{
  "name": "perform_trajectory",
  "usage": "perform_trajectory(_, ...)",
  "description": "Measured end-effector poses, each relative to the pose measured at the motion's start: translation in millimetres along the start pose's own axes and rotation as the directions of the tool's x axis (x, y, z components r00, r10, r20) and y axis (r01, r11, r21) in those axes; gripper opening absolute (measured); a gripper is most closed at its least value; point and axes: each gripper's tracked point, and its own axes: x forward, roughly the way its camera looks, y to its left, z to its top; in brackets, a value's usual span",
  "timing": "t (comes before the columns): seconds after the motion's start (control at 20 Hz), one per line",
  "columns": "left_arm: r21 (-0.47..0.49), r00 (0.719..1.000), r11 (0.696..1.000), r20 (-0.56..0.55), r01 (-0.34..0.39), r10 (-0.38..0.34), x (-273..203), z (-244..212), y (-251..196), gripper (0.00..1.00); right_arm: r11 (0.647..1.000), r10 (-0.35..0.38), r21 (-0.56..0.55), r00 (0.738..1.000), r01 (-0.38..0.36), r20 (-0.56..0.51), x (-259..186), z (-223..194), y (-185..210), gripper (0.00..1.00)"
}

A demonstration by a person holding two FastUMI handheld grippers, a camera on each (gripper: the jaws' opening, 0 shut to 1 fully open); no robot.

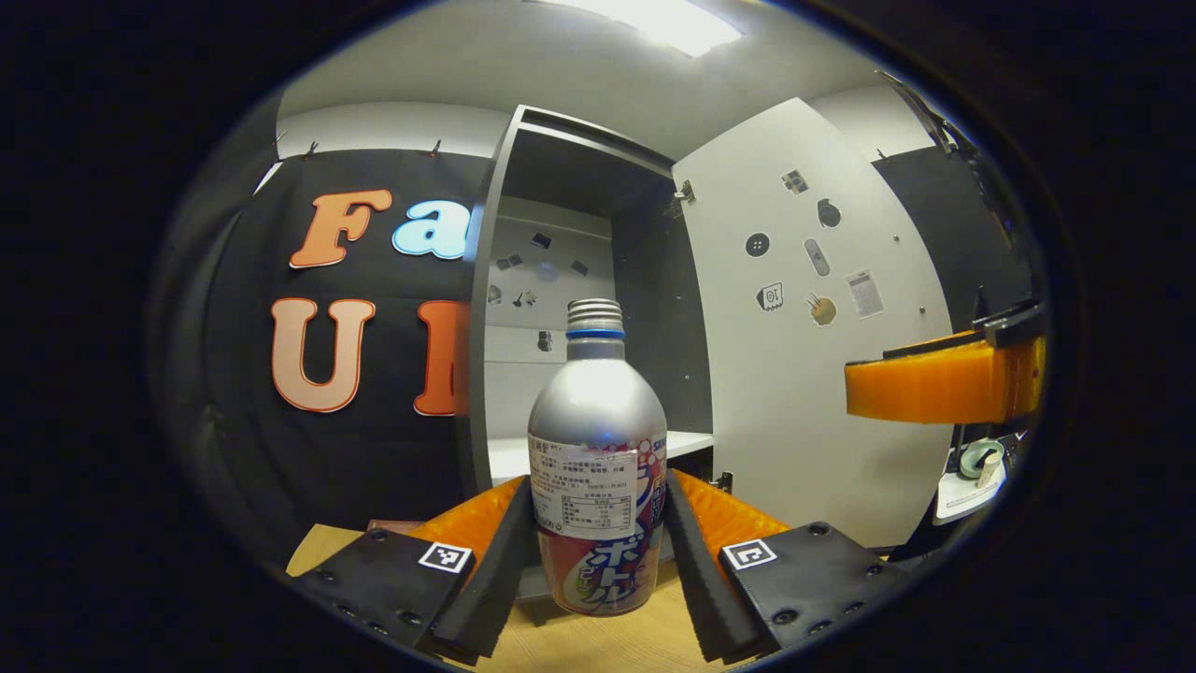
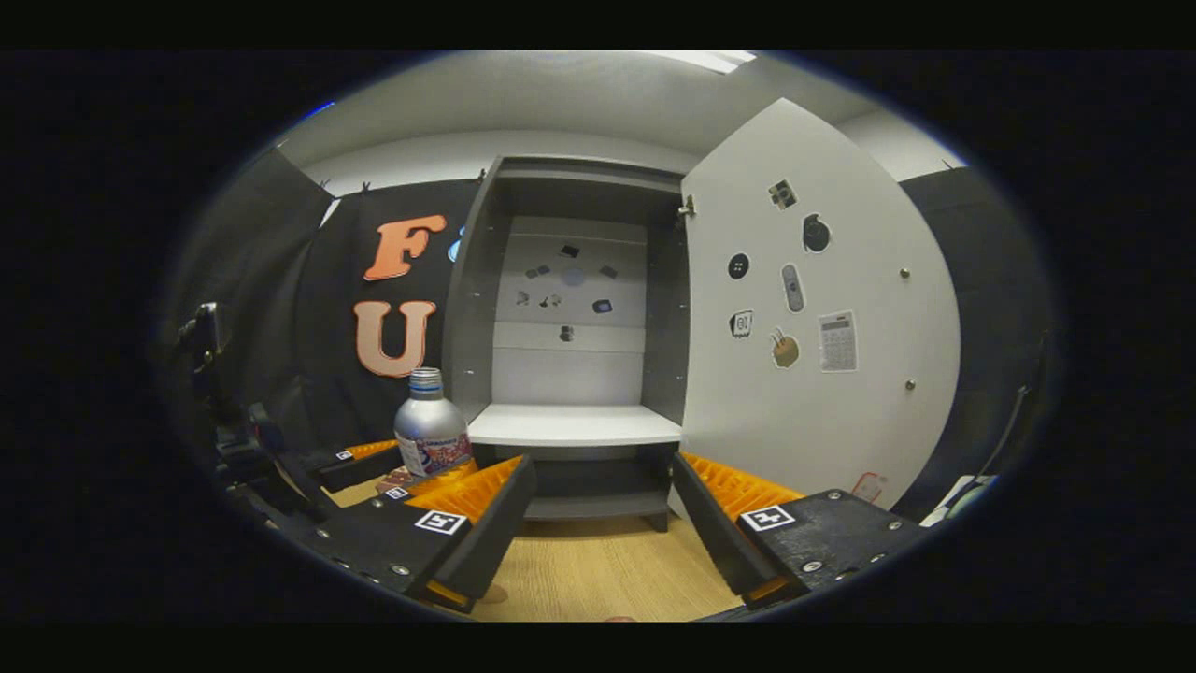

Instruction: Open the cabinet door with the right hand, grasp the bottle in the cabinet with the left hand and place it on the coaster, then close the cabinet door with the right hand.

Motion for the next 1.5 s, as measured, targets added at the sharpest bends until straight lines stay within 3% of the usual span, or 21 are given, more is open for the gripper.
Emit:
perform_trajectory(0.2,-0.037,0.999,0.999,-0.03,-0.037,0.035,-27.9,-39.0,1.5,0.83,0.997,-0.029,-0.069,1.0,0.028,-0.008,-10.1,-7.4,-6.4,0.91)
perform_trajectory(0.4,-0.025,0.993,0.996,-0.085,-0.086,0.083,-52.3,-91.3,3.9,0.82,0.996,0.018,-0.083,0.998,-0.023,-0.064,-11.4,-30.3,-3.6,0.91)
perform_trajectory(0.45,-0.023,0.99,0.995,-0.105,-0.097,0.094,-56.1,-106.4,3.9,0.83,0.995,0.025,-0.092,0.997,-0.032,-0.076,-12.0,-35.0,-4.4,0.95)
perform_trajectory(0.65,-0.059,0.973,0.987,-0.188,-0.15,0.137,-73.7,-162.2,8.9,0.83,0.987,0.033,-0.154,0.996,-0.045,-0.081,-7.3,-46.5,-6.9,0.91)
perform_trajectory(0.95,-0.066,0.946,0.979,-0.277,-0.195,0.17,-83.2,-224.6,5.1,0.83,0.986,0.071,-0.14,0.99,-0.088,-0.119,2.7,-63.3,4.6,0.93)
perform_trajectory(1.15,-0.074,0.941,0.976,-0.292,-0.202,0.173,-79.9,-239.5,0.5,0.83,0.985,0.074,-0.145,0.985,-0.097,-0.153,1.8,-73.8,4.1,0.94)
perform_trajectory(1.5,-0.026,0.942,0.985,-0.298,-0.169,0.153,-80.7,-250.2,-6.5,0.83,0.996,0.054,-0.061,0.978,-0.067,-0.202,-4.5,-87.3,-10.4,0.94)
